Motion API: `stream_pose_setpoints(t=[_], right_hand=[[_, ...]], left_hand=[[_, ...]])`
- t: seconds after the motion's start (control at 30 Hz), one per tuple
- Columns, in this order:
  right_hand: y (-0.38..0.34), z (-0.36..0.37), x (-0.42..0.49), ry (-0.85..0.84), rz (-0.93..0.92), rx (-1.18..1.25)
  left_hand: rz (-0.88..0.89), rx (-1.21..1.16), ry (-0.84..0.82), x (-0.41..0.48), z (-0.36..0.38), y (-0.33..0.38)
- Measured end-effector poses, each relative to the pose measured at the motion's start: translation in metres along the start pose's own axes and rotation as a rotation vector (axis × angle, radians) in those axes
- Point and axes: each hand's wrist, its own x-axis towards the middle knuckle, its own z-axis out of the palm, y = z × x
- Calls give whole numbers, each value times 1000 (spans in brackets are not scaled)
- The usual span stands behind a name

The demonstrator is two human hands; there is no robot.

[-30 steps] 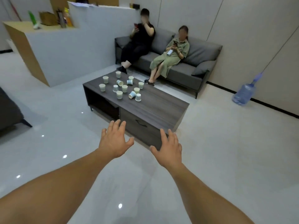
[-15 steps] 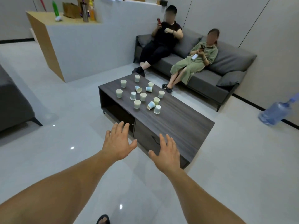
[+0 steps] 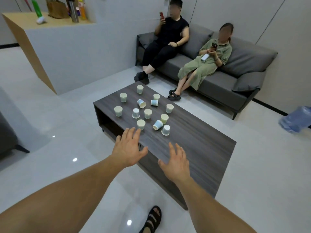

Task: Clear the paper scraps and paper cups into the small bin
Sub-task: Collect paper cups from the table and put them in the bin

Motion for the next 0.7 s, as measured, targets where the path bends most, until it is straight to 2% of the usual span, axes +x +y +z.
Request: stream_pose_setpoints(t=[0.3,0.47,0.7], right_hand=[[6,-11,149,-113,-3,-11],[3,3,215,-189,60,-6],[2,41,301,-257,232,-47]], left_hand=[[-54,-37,-99,134,-3,1],[-3,-52,-177,202,16,-18],[173,-68,-334,320,63,-52]])
